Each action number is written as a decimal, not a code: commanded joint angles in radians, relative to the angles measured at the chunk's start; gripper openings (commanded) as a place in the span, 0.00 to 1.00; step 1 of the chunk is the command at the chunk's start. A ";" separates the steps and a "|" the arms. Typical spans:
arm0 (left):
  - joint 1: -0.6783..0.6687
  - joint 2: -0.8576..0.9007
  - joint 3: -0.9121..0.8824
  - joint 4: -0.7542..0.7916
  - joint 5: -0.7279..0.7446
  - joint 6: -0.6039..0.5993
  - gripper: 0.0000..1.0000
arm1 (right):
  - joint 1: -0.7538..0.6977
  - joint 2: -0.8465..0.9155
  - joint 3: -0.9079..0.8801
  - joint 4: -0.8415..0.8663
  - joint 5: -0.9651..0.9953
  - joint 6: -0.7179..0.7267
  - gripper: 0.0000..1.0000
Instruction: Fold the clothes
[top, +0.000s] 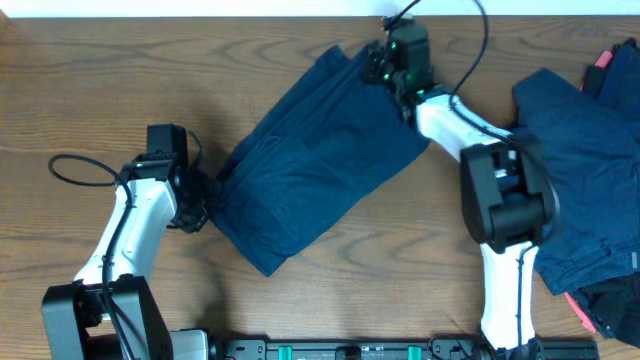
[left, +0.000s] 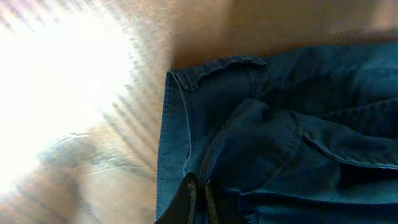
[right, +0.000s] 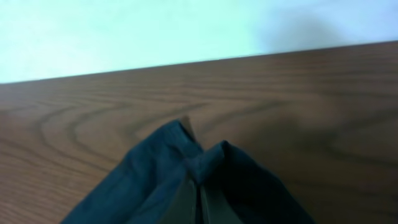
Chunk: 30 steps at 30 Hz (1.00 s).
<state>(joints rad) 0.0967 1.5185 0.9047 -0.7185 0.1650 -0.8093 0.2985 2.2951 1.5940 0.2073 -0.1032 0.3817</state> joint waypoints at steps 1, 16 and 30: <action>0.013 0.013 -0.025 -0.021 -0.088 -0.012 0.06 | 0.003 0.041 0.009 0.035 0.031 -0.016 0.12; 0.013 0.013 -0.025 0.022 -0.167 -0.012 0.15 | -0.133 -0.216 0.009 -0.382 0.036 -0.042 0.99; 0.013 0.013 -0.025 0.101 -0.177 -0.012 0.26 | -0.220 -0.229 -0.112 -0.846 -0.097 -0.230 0.90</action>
<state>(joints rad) 0.1040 1.5242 0.8848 -0.6144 0.0147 -0.8146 0.0719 2.0567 1.5333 -0.6441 -0.1467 0.2245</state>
